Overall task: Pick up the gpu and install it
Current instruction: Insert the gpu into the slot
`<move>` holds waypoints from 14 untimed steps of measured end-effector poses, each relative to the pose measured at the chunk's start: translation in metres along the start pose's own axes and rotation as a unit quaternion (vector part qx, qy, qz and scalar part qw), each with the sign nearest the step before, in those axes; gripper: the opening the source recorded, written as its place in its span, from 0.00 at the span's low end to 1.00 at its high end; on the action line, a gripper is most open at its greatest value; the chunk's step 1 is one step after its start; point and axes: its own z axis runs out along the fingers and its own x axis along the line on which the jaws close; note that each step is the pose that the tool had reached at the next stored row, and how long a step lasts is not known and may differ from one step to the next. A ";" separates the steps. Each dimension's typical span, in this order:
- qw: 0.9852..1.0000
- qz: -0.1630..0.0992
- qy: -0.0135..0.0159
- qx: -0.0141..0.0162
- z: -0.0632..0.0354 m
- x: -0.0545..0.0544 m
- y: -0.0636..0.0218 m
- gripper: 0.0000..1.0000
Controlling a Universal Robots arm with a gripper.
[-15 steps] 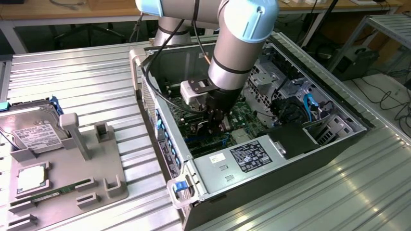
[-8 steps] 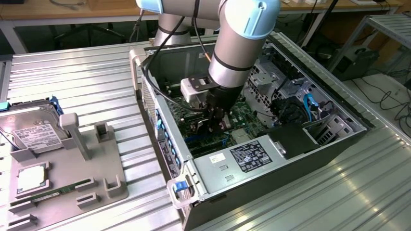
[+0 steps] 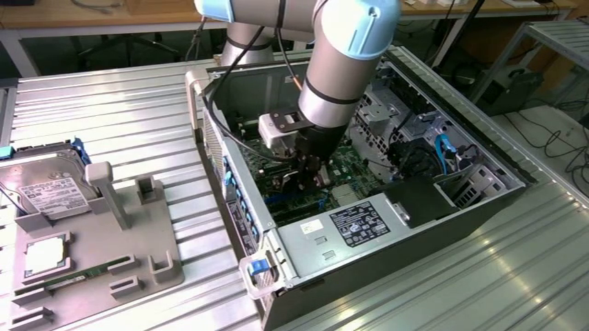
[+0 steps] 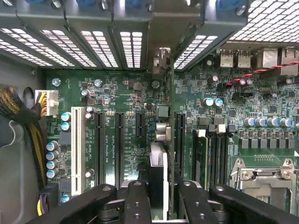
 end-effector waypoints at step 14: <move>1.000 0.000 0.000 -0.001 -0.0028 0.000 0.0002 0.28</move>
